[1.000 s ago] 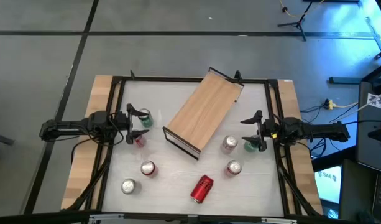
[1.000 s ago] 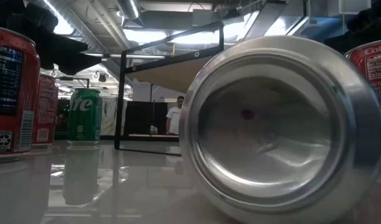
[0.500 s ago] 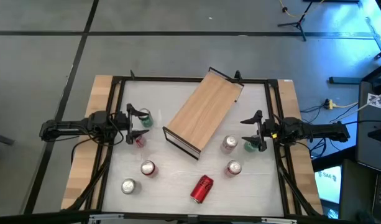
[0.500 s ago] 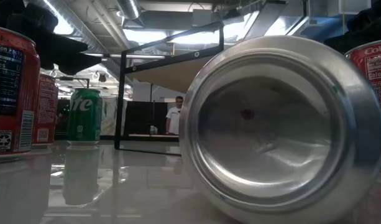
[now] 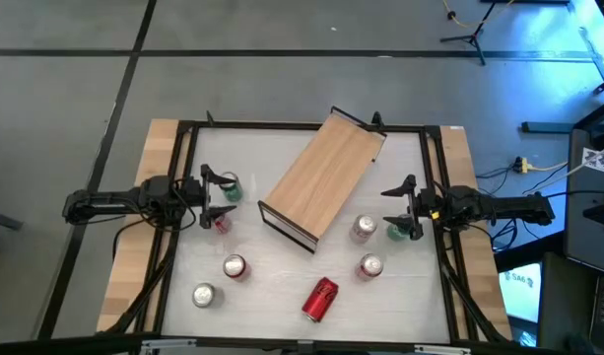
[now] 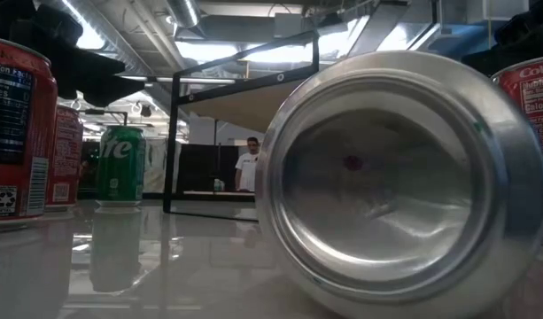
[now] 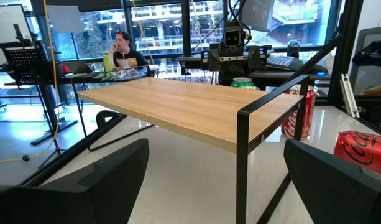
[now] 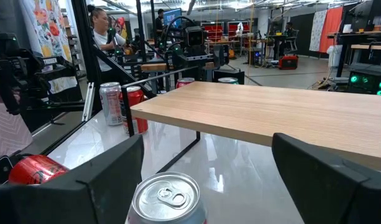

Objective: Place canned beverage on shelf

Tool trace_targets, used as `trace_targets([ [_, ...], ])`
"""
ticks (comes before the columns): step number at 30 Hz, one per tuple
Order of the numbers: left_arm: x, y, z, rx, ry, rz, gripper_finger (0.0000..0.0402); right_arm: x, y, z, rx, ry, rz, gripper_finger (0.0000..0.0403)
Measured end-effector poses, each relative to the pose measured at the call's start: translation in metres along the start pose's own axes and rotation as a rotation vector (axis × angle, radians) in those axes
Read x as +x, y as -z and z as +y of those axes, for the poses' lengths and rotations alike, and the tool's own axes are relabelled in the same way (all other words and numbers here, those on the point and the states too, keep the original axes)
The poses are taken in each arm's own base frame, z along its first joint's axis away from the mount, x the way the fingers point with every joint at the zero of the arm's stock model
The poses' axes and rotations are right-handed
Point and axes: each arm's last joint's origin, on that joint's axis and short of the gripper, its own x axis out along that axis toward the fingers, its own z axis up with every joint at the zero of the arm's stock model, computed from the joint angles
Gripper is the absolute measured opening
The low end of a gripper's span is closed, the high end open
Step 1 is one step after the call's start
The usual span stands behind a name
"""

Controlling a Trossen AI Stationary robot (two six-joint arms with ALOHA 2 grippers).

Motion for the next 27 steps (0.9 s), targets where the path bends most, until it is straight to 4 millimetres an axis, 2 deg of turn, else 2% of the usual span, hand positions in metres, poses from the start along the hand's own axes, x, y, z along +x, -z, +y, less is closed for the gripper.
trace_targets([
  [9, 0.000, 0.000, 0.000, 0.000, 0.000, 0.000, 0.0364, 0.000, 0.000, 0.000, 0.018, -0.006, 0.000, 0.0349],
  [21, 0.000, 0.000, 0.000, 0.000, 0.000, 0.000, 0.0364, 0.000, -0.001, 0.004, 0.111, -0.141, -0.003, 0.0349],
  [24, 0.000, 0.000, 0.000, 0.000, 0.000, 0.000, 0.0364, -0.002, -0.011, 0.005, 0.112, -0.146, -0.042, 0.0349],
  [27, 0.000, 0.000, 0.000, 0.000, 0.000, 0.000, 0.0364, -0.006, -0.031, 0.006, 0.147, -0.175, -0.100, 0.0349],
])
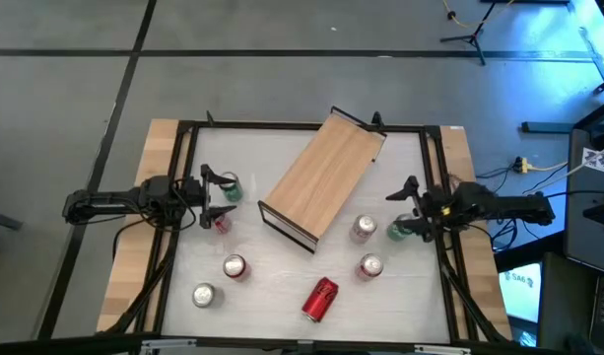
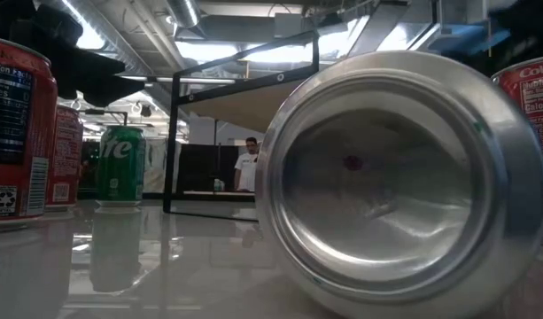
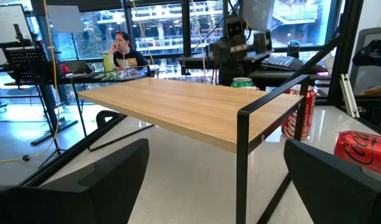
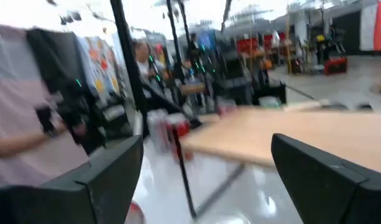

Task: Place canned beverage on shelf
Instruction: Put the right green soda can on the shelf

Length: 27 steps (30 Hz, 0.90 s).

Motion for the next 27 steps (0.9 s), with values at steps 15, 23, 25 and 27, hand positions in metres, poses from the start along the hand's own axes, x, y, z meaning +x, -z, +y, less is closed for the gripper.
trace_targets([
  [15, 0.000, 0.000, 0.000, 0.000, 0.000, 0.000, 0.0364, -0.021, -0.085, 0.021, 0.158, 0.027, 0.285, 0.0349],
  [23, 0.000, 0.000, 0.000, 0.000, 0.000, 0.000, 0.0364, 0.004, -0.102, 0.021, 0.212, 0.163, 0.689, 0.0349],
  [25, 0.000, 0.000, 0.000, 0.000, 0.000, 0.000, 0.0364, 0.009, -0.105, 0.020, 0.207, 0.232, 0.802, 0.0349],
  [27, 0.000, 0.000, 0.000, 0.000, 0.000, 0.000, 0.0364, 0.013, -0.107, 0.019, 0.199, 0.297, 0.917, 0.0349],
])
